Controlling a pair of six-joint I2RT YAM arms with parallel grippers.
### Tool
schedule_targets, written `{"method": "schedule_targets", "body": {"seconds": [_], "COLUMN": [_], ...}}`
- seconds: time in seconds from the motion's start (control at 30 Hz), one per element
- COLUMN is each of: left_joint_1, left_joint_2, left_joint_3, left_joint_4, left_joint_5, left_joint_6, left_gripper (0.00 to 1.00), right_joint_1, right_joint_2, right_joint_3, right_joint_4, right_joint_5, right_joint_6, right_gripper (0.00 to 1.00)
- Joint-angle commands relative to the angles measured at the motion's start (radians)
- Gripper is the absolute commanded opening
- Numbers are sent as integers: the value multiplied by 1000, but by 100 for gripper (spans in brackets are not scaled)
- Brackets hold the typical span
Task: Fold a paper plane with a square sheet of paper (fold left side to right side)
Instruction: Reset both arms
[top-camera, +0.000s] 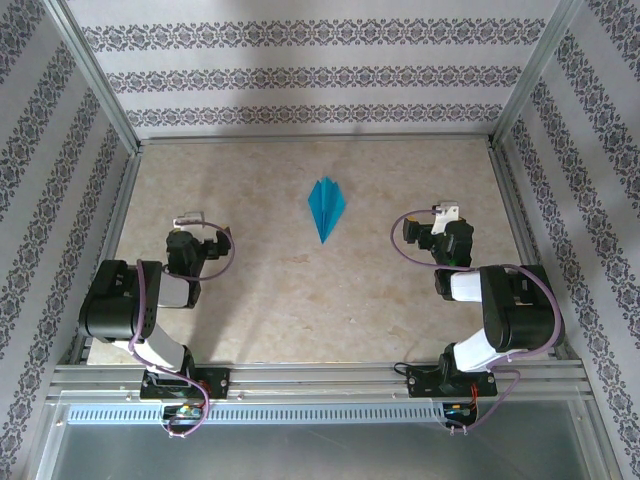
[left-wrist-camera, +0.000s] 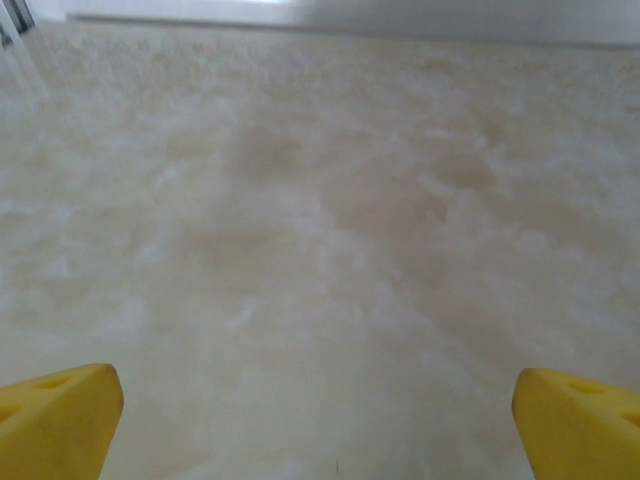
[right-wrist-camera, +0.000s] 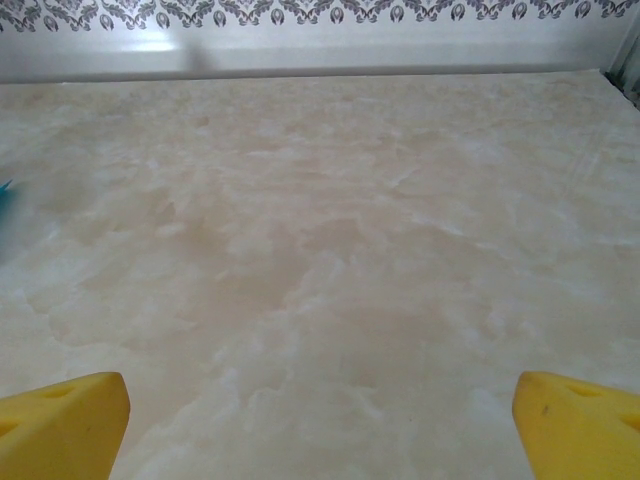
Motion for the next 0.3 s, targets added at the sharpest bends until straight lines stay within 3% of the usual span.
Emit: {"method": "schedule_targets", "body": {"seconds": [0.0, 0.27], "left_joint_1": [16, 15], "left_joint_2": [-4, -7], "left_joint_3": [25, 22], "left_joint_4": [15, 14], "left_joint_5": [15, 28], "left_joint_6": [16, 22], "left_gripper": [100, 100], "right_joint_1": [11, 9], "right_joint_2": [-5, -3], "right_joint_3": [6, 8], "right_joint_4": [39, 38], "right_joint_5": [17, 11], "right_joint_6": [-16, -12], "right_gripper": [98, 98]}}
